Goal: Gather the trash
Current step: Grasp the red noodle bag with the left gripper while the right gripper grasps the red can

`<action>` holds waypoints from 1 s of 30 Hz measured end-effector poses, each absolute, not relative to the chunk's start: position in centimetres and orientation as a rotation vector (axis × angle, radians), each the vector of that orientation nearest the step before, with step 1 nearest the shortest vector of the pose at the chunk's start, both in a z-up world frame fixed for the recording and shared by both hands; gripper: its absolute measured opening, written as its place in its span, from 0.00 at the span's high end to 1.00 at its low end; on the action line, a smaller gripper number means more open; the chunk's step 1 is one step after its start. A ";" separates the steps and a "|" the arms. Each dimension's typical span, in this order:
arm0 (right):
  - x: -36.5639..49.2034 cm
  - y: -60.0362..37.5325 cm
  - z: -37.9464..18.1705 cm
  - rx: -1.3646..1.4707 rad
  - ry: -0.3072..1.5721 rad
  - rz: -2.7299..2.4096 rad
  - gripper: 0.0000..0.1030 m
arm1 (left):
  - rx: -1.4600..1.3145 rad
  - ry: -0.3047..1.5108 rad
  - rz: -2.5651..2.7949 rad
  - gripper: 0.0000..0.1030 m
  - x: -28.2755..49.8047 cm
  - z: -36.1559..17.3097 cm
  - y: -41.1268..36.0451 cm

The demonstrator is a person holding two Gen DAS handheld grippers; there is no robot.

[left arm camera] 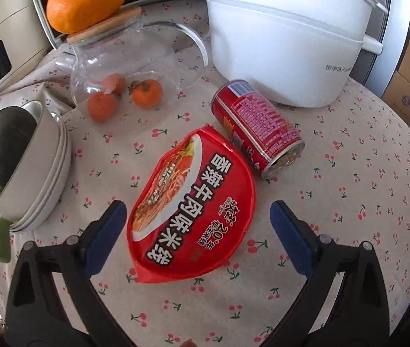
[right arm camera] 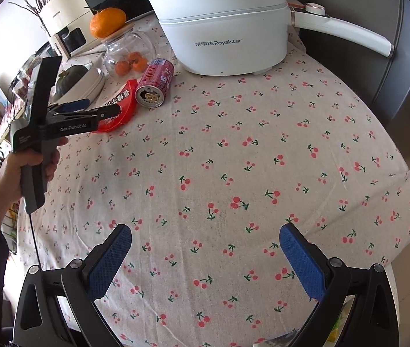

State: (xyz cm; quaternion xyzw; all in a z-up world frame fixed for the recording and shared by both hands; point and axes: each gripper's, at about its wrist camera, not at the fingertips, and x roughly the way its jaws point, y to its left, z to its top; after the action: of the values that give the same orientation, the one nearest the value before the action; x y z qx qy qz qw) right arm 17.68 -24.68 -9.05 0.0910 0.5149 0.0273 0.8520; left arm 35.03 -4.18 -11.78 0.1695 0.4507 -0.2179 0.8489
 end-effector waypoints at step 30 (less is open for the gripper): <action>32.9 -16.3 -11.1 0.129 0.944 -0.008 0.00 | 0.106 0.953 -0.302 0.31 25.4 -9.4 9.3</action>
State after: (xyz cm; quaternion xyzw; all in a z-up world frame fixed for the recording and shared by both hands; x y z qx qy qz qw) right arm 32.89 -16.33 -11.14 0.0619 0.4542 -0.0040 0.8887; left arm 25.44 9.31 -9.41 0.0508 0.4569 -0.1448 0.8762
